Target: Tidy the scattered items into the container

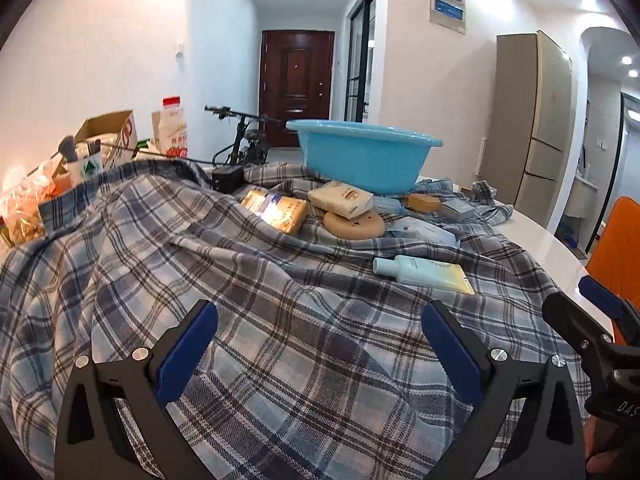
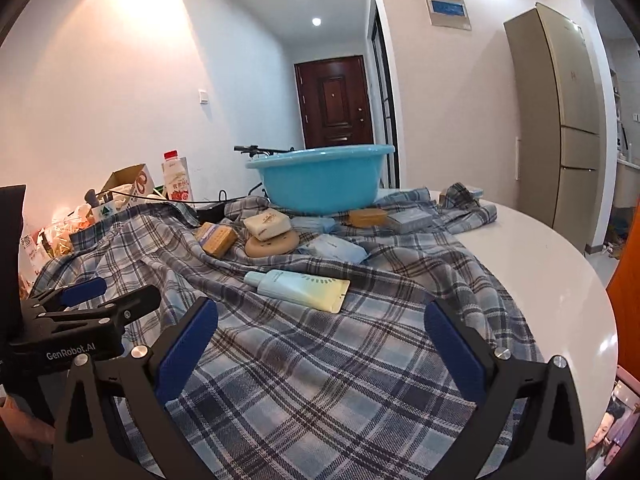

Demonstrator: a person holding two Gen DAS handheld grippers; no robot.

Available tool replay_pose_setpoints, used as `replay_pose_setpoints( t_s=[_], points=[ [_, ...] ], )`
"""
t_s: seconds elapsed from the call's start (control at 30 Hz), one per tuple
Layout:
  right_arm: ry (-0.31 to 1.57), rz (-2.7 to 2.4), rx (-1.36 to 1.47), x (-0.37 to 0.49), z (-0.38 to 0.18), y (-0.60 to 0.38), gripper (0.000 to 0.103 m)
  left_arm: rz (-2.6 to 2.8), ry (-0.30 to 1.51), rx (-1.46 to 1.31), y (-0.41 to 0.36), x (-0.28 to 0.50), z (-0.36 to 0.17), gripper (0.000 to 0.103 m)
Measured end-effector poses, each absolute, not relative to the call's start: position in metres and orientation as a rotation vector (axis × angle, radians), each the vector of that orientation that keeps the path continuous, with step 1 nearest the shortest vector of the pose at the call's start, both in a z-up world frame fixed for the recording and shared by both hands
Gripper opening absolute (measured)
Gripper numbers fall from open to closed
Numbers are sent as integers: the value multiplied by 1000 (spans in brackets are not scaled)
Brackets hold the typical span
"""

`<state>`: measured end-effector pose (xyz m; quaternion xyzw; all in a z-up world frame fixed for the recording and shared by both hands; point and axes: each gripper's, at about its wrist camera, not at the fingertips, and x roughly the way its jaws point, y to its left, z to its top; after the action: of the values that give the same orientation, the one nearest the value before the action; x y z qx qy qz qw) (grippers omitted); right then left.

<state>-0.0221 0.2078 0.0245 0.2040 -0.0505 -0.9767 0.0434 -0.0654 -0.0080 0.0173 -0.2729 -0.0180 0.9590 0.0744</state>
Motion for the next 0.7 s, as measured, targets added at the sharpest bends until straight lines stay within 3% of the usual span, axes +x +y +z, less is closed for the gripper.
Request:
replay_pose_setpoints(
  t_s=[0.7],
  points=[
    [-180, -2994, 707, -29, 21, 210, 103, 2857, 34, -852, 3, -68, 15, 103]
  ],
)
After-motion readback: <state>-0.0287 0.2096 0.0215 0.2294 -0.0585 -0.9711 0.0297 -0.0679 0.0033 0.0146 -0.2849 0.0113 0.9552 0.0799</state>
